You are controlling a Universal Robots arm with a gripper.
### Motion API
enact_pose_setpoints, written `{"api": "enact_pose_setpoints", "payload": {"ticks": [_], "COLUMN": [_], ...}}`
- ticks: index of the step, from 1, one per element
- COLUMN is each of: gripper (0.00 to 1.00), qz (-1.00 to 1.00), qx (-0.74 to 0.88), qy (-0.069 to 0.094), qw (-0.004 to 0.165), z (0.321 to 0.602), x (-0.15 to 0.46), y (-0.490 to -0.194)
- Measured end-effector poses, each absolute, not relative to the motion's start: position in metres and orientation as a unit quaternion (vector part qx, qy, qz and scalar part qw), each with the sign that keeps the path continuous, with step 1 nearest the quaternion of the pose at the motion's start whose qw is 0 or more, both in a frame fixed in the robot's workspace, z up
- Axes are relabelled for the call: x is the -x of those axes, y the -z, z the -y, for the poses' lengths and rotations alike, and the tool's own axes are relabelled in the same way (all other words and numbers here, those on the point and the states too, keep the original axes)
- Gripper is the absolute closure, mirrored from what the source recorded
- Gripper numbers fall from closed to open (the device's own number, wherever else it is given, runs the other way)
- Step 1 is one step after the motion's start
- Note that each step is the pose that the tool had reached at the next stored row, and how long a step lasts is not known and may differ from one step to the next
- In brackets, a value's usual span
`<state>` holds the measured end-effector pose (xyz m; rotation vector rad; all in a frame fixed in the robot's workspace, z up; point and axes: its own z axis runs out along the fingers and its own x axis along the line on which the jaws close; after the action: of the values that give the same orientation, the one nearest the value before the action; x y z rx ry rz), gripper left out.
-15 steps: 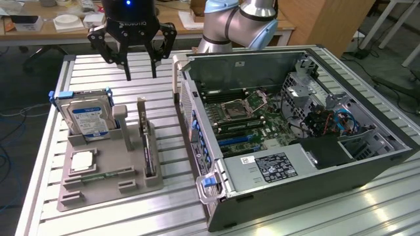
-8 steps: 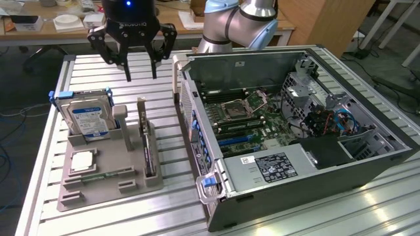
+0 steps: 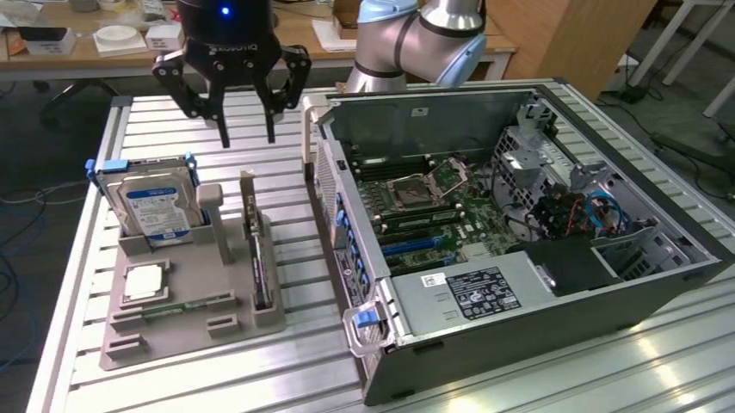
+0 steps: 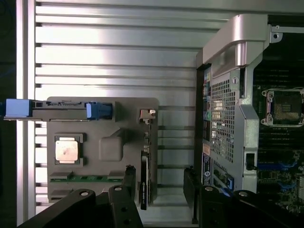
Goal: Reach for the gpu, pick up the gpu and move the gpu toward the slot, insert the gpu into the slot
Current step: 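Pick up the gpu and move the gpu toward the slot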
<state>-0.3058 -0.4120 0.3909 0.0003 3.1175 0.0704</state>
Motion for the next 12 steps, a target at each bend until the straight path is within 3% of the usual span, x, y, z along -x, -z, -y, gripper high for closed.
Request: {"api": "enact_pose_setpoints", "payload": {"ticks": [12], "gripper": [0.47], "qz": [-1.000], "qx": [0.000], "qy": [-0.023], "qw": [0.012], "z": [0.4223], "x": [0.3058], "y": [-0.3900]}}
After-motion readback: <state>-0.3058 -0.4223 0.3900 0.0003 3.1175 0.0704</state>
